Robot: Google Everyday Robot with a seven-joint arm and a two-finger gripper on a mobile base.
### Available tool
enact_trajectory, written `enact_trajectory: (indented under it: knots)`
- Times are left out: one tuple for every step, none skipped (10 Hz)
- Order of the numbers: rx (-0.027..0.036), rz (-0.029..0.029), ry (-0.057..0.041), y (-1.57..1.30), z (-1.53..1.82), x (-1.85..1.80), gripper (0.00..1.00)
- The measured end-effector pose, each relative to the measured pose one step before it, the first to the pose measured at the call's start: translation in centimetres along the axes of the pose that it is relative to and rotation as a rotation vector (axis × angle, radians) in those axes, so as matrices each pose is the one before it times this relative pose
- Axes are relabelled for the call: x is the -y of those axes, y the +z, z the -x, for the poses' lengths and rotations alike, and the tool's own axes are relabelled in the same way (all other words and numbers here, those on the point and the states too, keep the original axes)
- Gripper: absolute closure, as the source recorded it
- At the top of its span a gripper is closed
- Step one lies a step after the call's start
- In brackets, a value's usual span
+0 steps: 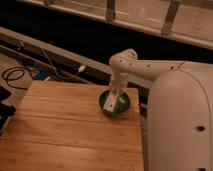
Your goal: Place the bottle in the ceramic bowl
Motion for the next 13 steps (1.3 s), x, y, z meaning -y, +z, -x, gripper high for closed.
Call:
enact_trajectory:
  knots:
    - [-0.00011,0.00004,-0.00015,0.011,-0.007,-0.011,0.99]
    - [-0.00014,0.00032,0.00053,-0.011,0.003,0.007,0.96]
    - [0.00005,-0.00015,0.00019,0.002,0.006,0.022,0.90]
    - [0.00002,0.00008,0.00008,-0.001,0.001,0.002,0.79]
    - [0.00012,-0.00006,0.00023,-0.003,0.007,0.016,0.67]
    - [0.00003,-0.00005,0.00017,-0.001,0.004,0.012,0.58]
    - [0.00022,-0.00009,-0.00009,0.001,0.006,0.003,0.47]
    - [-0.00006,0.00007,0.00007,0.000,-0.002,-0.004,0.37]
    - [0.00002,-0.00013,0.00004,0.001,0.001,0.009,0.27]
    - [-0.00003,0.00013,0.00010,-0.002,-0.001,-0.006,0.22]
    - [0.00005,0.00005,0.00003,-0.002,0.001,-0.003,0.20]
    - [-0.00007,0.00021,0.00021,-0.012,-0.001,0.000,0.20]
    - [0.00003,-0.00003,-0.00007,-0.002,0.000,-0.002,0.20]
